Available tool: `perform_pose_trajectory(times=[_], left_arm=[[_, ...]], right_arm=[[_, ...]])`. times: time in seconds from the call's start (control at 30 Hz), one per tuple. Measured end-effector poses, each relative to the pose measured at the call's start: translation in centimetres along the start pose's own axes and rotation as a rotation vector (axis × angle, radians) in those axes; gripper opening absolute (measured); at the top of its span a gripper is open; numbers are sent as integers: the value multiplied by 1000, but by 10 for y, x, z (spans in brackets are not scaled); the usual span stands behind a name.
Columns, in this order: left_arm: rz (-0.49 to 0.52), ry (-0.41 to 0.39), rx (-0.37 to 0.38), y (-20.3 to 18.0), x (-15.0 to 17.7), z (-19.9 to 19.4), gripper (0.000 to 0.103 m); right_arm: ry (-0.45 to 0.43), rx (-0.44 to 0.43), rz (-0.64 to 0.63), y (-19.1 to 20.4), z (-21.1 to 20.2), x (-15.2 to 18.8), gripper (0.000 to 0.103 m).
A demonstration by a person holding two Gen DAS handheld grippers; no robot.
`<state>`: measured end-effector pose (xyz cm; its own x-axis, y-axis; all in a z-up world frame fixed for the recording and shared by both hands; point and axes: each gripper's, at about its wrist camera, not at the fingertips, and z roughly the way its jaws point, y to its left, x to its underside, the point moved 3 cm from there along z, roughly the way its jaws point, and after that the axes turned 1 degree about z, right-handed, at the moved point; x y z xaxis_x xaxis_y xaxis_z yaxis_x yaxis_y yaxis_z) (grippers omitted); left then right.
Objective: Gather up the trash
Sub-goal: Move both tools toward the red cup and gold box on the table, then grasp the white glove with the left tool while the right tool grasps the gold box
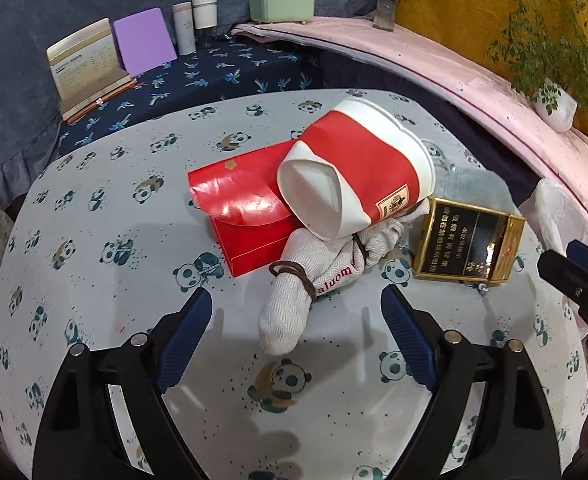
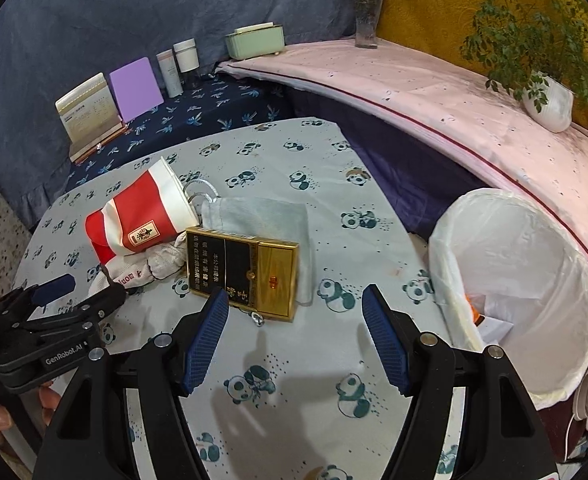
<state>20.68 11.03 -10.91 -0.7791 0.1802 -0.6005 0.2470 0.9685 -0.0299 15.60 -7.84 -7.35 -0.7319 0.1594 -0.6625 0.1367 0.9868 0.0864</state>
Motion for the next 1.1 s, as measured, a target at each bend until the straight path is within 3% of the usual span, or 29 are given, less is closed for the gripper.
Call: perform_pose_trajectory(times=[0.2,0.5,0.67,0.83,1.03,1.1], left_arm=[[-3,43,48,0,-2,19,65],[-5,73,96,-12,2,22,23],[-8,74,104,-21,7,15,20],[-40,83,116,-25,12,8,20],[-67,83,117,-26,14,1,19],[-70,81,118,-26,14,-2,19]], right_arm=[[20,-3,-2,2,18,-5,67],[31,-6,-5,4,31,-9,66],[36,-16,-11,6,36,-9,65],[54,-35,-4,7,44,-6,56],[64,-38,1,8,49,-3,29],[63,-44,7,7,48,-2,24]])
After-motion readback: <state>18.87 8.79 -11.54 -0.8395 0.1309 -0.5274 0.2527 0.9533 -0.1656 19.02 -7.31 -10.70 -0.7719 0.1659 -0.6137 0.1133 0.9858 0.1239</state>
